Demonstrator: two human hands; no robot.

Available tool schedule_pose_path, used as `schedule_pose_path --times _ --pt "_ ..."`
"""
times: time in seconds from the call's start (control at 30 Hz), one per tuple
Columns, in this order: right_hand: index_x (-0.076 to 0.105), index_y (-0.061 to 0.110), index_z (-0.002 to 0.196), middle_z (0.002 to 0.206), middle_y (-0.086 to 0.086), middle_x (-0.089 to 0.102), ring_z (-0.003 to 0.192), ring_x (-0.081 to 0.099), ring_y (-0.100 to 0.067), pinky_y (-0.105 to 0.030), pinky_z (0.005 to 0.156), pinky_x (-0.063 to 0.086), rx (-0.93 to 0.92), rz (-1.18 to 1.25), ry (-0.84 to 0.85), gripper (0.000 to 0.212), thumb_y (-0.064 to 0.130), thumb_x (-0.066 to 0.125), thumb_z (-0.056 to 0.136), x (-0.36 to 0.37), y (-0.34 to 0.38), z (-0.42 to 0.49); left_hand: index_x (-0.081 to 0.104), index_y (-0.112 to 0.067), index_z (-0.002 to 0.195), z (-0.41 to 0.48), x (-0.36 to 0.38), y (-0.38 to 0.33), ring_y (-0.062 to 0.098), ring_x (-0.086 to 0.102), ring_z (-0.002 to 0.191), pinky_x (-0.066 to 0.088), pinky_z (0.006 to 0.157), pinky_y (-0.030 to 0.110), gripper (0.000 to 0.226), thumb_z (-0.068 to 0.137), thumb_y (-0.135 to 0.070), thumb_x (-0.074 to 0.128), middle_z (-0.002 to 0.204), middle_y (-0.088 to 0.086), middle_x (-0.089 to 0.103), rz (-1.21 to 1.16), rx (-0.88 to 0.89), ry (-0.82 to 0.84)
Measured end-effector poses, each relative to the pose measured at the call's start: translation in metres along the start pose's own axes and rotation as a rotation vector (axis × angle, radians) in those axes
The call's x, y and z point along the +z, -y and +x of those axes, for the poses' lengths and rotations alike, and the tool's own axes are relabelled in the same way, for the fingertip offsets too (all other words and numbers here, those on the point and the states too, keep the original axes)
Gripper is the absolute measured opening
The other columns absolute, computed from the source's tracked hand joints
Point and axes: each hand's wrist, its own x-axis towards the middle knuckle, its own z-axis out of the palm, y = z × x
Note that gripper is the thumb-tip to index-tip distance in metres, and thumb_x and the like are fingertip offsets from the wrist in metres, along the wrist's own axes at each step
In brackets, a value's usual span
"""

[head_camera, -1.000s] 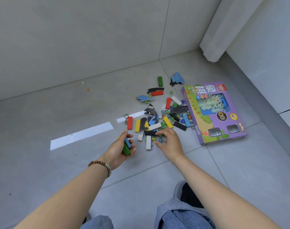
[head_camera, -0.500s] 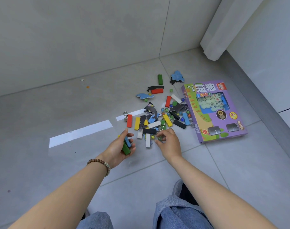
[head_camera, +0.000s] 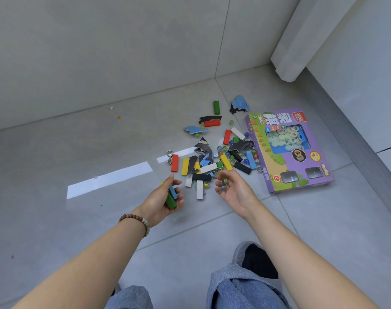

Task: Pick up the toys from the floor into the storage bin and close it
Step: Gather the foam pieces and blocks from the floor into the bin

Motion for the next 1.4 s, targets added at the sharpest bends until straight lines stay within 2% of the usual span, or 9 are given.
schedule_pose_path --times 0.13,0.4,0.73,0.8,0.9,1.0,1.07,1.23,1.4 --pt "0.065 0.013 0.082 0.059 0.002 0.040 0.051 0.032 -0.010 -0.017 0.051 0.032 -0.146 -0.668 -0.151 0.009 0.020 0.070 0.082 0.000 -0.017 0.012 0.060 -0.016 0.092 0.001 0.002 0.000 0.014 0.053 0.069 0.054 0.054 0.024 0.029 0.094 -0.043 0.049 0.083 0.005 0.051 0.027 0.004 -0.007" --pt "0.065 0.020 0.083 0.057 0.010 0.038 0.054 0.036 -0.005 -0.022 0.052 0.032 -0.271 -0.940 -0.267 0.020 0.030 0.079 0.073 0.004 -0.039 0.022 0.058 -0.016 0.091 0.007 0.007 0.003 0.012 0.046 0.063 0.048 0.057 0.022 0.026 0.090 -0.042 0.056 0.074 0.003 0.047 0.080 0.030 -0.042" --pt "0.062 0.011 0.087 0.059 0.008 0.043 0.055 0.039 -0.006 -0.017 0.055 0.037 -0.359 -0.959 -0.240 0.019 0.030 0.064 0.087 0.005 -0.044 0.014 0.059 -0.015 0.089 0.013 0.014 0.005 0.012 0.045 0.063 0.047 0.058 0.022 0.025 0.090 -0.040 0.057 0.073 0.003 0.047 0.068 0.047 -0.070" --pt "0.060 0.011 0.081 0.061 0.005 0.044 0.056 0.039 -0.008 -0.014 0.052 0.035 -0.268 -0.726 -0.249 0.023 0.032 0.060 0.090 0.006 -0.035 0.011 0.059 -0.015 0.090 0.014 0.016 0.005 0.011 0.044 0.063 0.047 0.057 0.022 0.025 0.090 -0.040 0.057 0.072 0.002 0.047 0.074 0.039 -0.067" --pt "0.051 0.012 0.073 0.060 0.000 0.042 0.055 0.037 -0.012 -0.022 0.048 0.029 0.004 -0.112 -0.174 0.028 0.027 0.049 0.097 0.005 -0.019 0.008 0.059 -0.015 0.090 0.015 0.018 0.003 0.011 0.044 0.062 0.048 0.056 0.021 0.025 0.090 -0.040 0.057 0.071 0.002 0.047 0.084 0.034 -0.059" --pt "0.049 0.011 0.076 0.067 -0.003 0.049 0.059 0.042 -0.014 -0.022 0.047 0.030 0.064 0.080 -0.042 0.023 0.022 0.040 0.094 0.001 -0.002 0.006 0.059 -0.015 0.091 0.015 0.022 0.003 0.011 0.044 0.062 0.047 0.055 0.021 0.025 0.090 -0.040 0.057 0.071 0.001 0.046 0.083 0.038 -0.043" --pt "0.051 0.013 0.074 0.065 -0.001 0.048 0.057 0.042 -0.012 -0.022 0.048 0.030 0.026 0.020 -0.064 0.025 0.025 0.045 0.094 0.000 0.007 0.009 0.059 -0.015 0.091 0.015 0.024 0.002 0.011 0.044 0.061 0.047 0.053 0.020 0.025 0.089 -0.040 0.059 0.070 0.001 0.046 0.089 0.044 -0.031" --pt "0.063 0.017 0.081 0.063 0.004 0.040 0.055 0.033 -0.010 -0.019 0.050 0.029 -0.130 -0.442 -0.277 0.014 0.028 0.071 0.082 -0.010 0.011 0.017 0.060 -0.015 0.093 0.016 0.026 -0.002 0.012 0.044 0.061 0.048 0.051 0.020 0.023 0.089 -0.038 0.060 0.070 0.001 0.046 0.086 0.057 -0.040" --pt "0.067 0.016 0.084 0.085 0.001 0.057 0.078 0.048 -0.009 -0.021 0.067 0.037 -0.266 -0.487 -0.403 0.014 0.026 0.075 0.078 -0.014 0.016 0.020 0.060 -0.015 0.094 0.017 0.029 -0.002 0.013 0.044 0.061 0.047 0.054 0.022 0.023 0.088 -0.038 0.060 0.070 0.002 0.047 0.088 0.048 -0.050"
